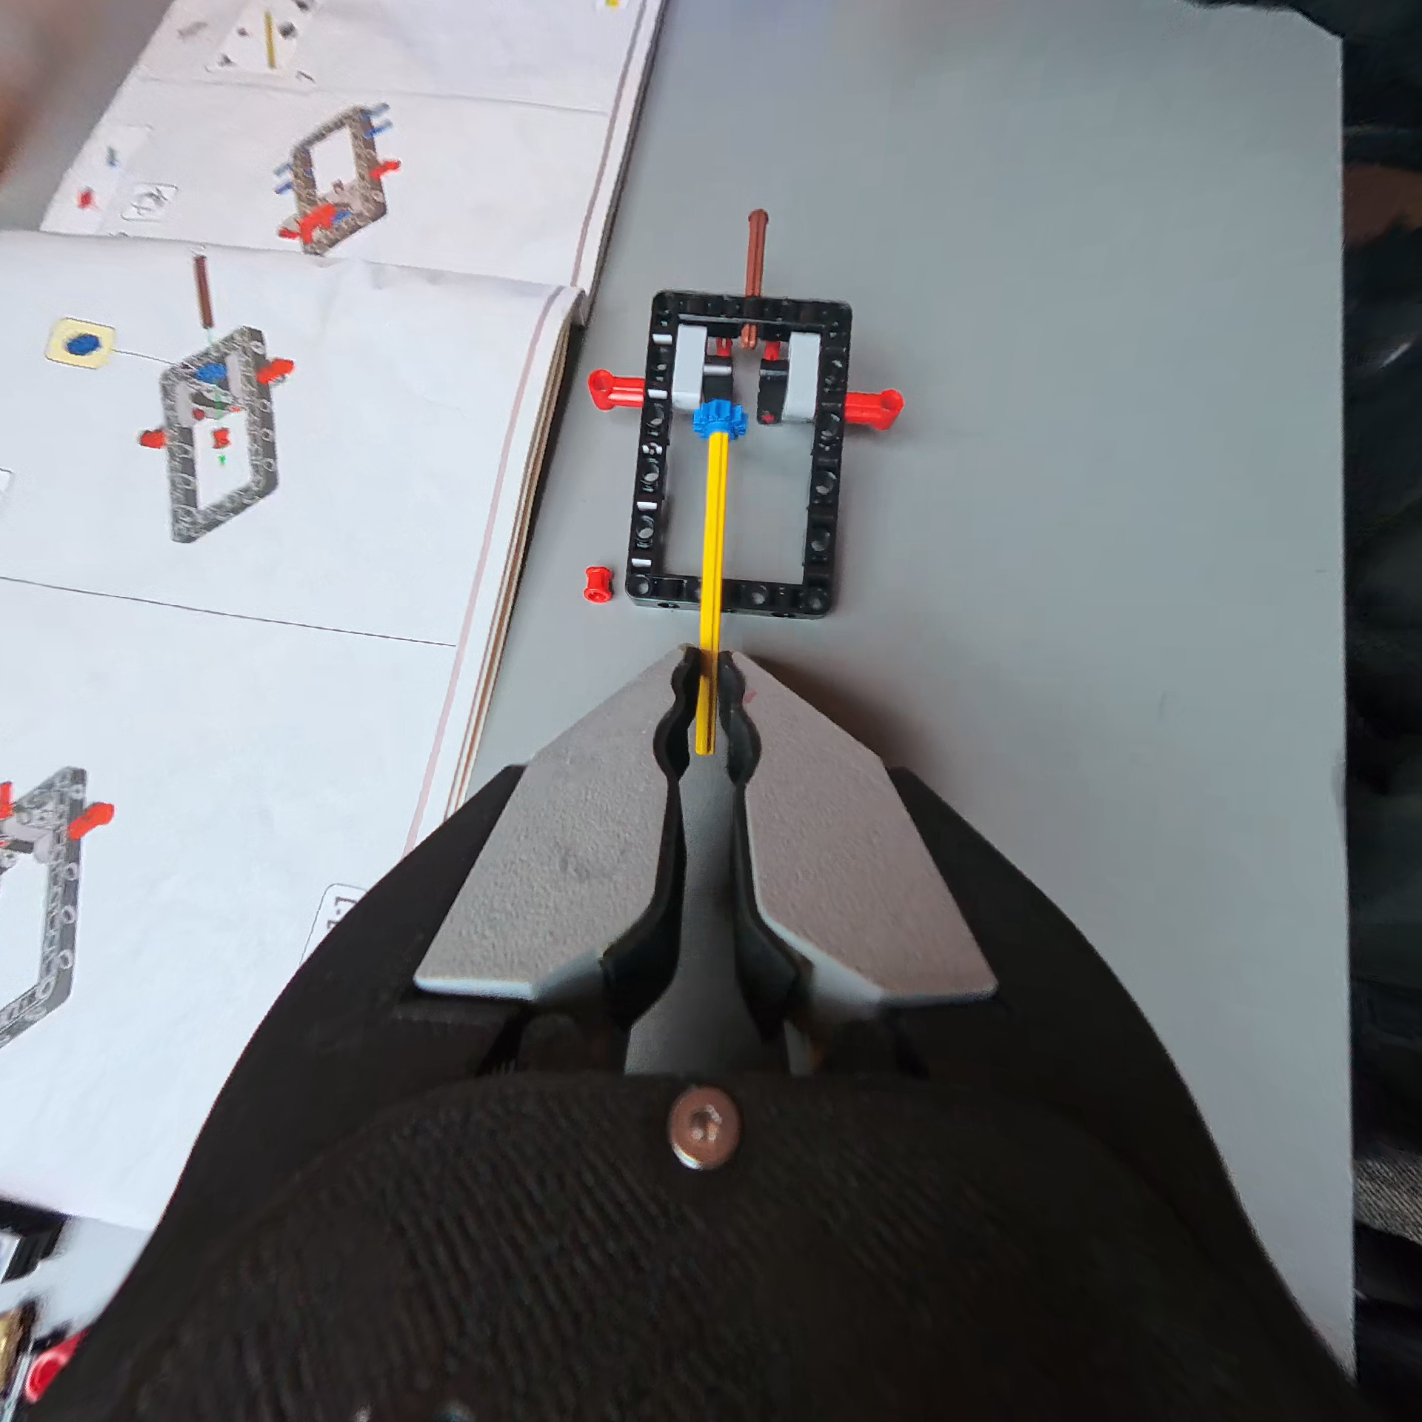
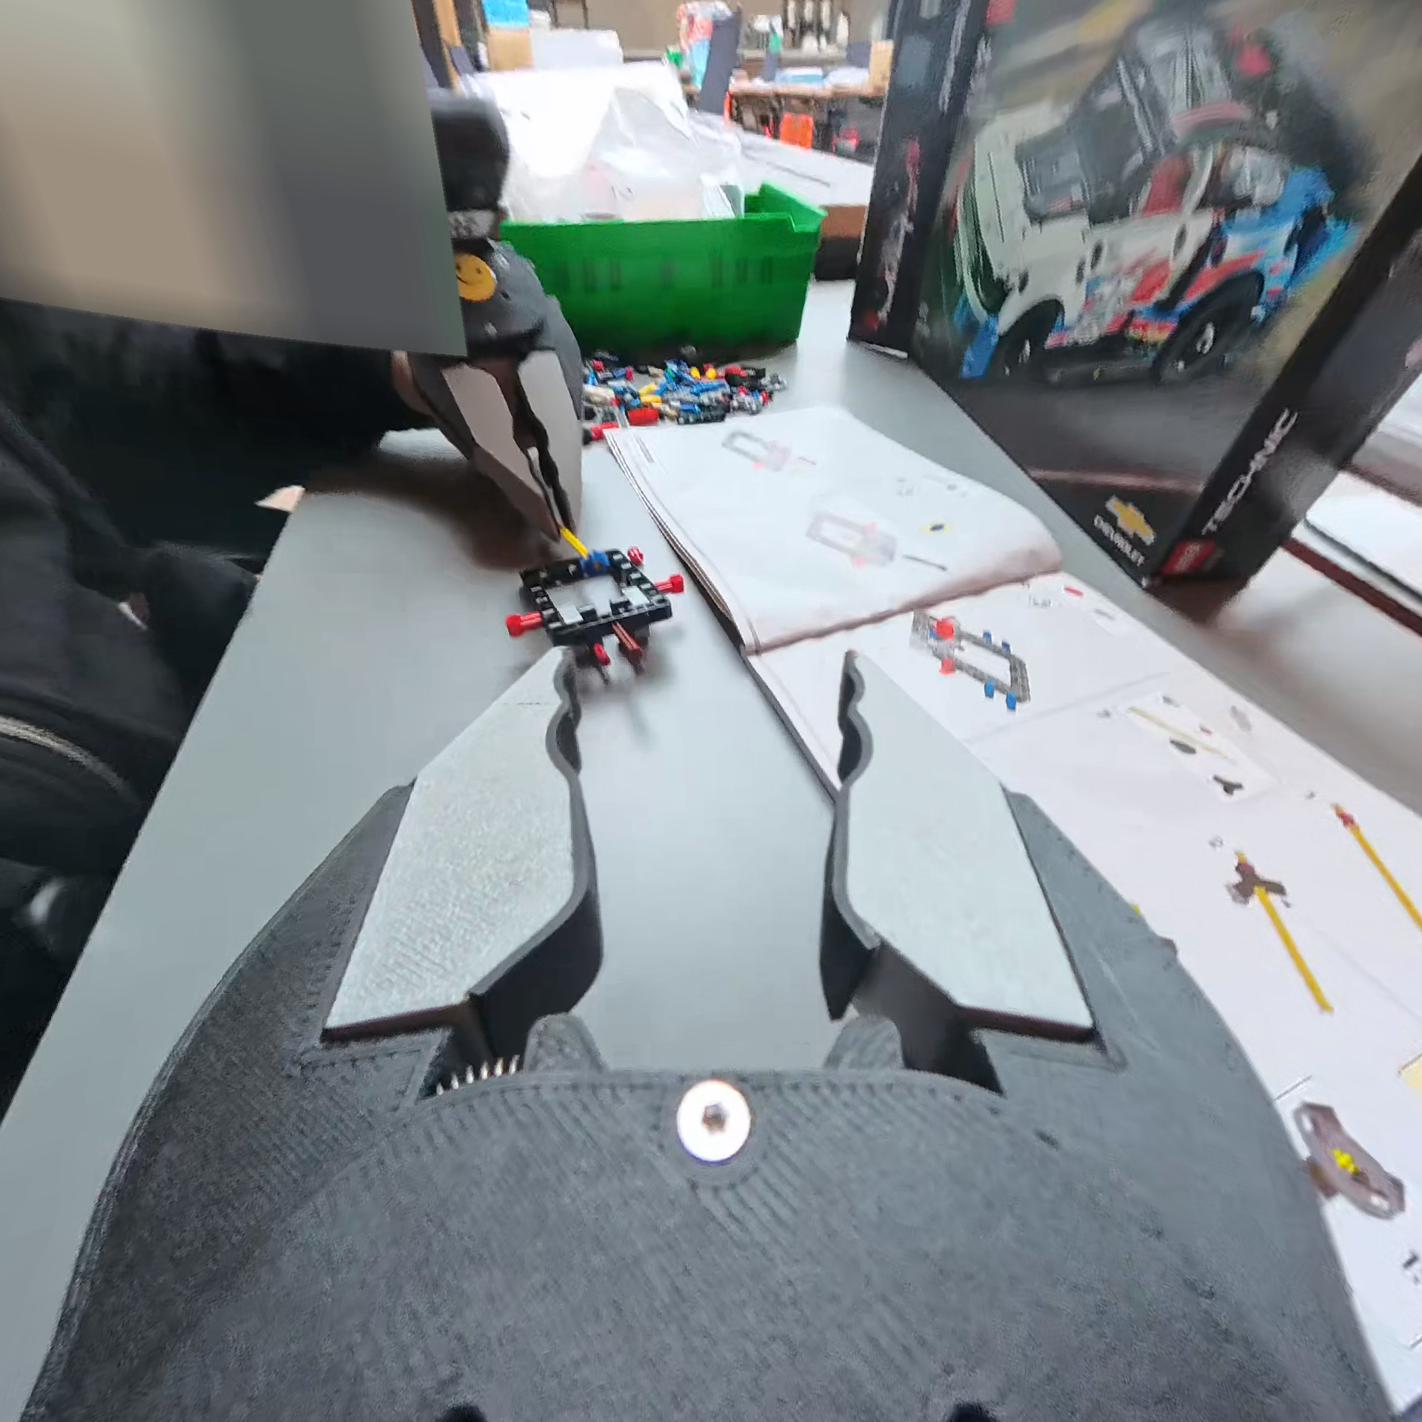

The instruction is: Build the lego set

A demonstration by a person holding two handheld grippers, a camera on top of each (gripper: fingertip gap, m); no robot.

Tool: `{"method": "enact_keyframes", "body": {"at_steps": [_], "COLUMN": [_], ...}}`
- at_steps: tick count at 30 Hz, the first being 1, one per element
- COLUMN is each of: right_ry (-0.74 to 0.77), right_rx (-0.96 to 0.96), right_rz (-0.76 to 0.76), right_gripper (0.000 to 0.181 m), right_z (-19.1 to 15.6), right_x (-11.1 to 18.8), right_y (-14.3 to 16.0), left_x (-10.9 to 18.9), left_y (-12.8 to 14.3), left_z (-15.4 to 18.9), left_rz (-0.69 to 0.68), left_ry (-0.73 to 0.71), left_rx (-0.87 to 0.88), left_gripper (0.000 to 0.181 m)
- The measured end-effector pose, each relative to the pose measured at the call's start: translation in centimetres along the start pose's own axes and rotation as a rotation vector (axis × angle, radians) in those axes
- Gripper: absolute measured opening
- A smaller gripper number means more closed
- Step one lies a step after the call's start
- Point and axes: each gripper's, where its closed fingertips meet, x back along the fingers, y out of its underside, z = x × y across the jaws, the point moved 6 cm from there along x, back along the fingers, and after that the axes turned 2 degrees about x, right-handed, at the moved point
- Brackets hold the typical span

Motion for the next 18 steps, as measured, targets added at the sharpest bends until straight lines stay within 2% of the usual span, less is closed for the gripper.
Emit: {"method": "enact_keyframes", "body": {"at_steps": [3,6,11,18], "right_ry": [-0.002,0.013,0.080,0.010], "right_rx": [-0.028,-0.018,0.005,-0.102], "right_rz": [-0.027,-0.029,-0.053,0.107], "right_gripper": [0.076,0.080,0.087,0.083], "right_z": [0.0,-0.3,0.1,-0.3], "right_x": [-1.0,-1.6,-1.4,0.1], "right_y": [1.0,1.1,1.3,0.3], "left_x": [1.1,1.9,3.0,3.1], "left_y": [-0.4,-0.4,-0.5,-0.4], "left_z": [0.2,0.5,1.8,2.4], "left_rz": [0.096,0.147,0.233,0.242], "left_ry": [-0.059,-0.121,-0.163,-0.220], "left_rx": [-0.039,-0.064,-0.099,-0.136], "left_gripper": [0.002,0.002,0.002,0.002]}}
